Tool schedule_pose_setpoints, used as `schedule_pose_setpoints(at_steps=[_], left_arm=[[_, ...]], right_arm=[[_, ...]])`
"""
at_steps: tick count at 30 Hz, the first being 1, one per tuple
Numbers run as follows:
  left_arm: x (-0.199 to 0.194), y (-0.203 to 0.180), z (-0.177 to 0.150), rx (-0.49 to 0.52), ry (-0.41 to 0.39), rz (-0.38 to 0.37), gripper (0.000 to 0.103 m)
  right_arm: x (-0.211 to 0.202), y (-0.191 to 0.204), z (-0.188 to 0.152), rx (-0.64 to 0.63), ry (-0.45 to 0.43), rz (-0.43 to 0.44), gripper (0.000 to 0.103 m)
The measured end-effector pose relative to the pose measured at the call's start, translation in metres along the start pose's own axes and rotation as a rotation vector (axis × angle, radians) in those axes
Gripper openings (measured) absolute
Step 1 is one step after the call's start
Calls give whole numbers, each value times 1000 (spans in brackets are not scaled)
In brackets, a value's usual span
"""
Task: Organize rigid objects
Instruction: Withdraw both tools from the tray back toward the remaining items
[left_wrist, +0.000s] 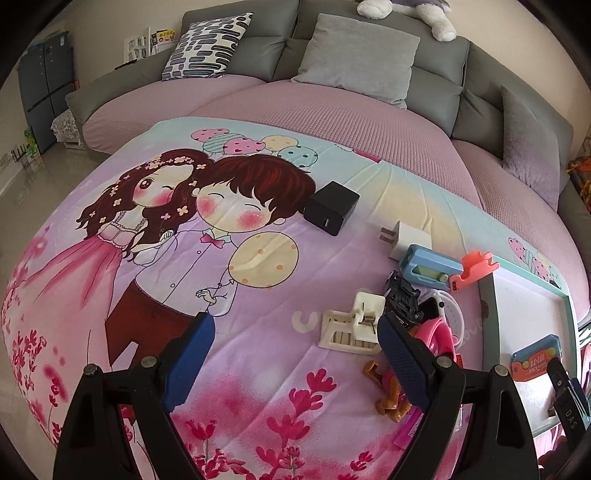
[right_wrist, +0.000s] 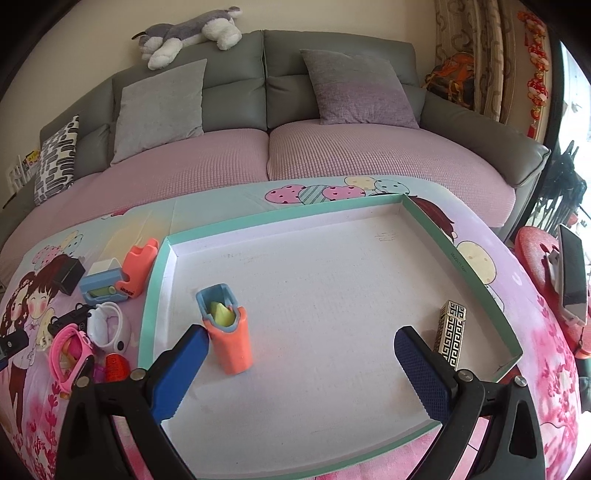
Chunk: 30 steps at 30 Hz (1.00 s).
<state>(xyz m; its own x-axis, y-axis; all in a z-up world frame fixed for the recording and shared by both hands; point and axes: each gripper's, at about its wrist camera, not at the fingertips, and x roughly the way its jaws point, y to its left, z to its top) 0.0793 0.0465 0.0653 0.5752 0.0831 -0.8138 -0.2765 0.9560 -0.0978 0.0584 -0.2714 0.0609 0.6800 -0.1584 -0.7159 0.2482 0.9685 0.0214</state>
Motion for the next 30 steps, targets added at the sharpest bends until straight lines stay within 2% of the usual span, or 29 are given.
schedule_pose_setpoints(at_steps=[20,30], left_arm=[[11,6,-2,-16,33,-9,90],[11,6,-2,-13,38,-9,90]], right_arm=[[6,-3,-1,12,4,-62,102],[3,3,-1,-6,-5,-56,102]])
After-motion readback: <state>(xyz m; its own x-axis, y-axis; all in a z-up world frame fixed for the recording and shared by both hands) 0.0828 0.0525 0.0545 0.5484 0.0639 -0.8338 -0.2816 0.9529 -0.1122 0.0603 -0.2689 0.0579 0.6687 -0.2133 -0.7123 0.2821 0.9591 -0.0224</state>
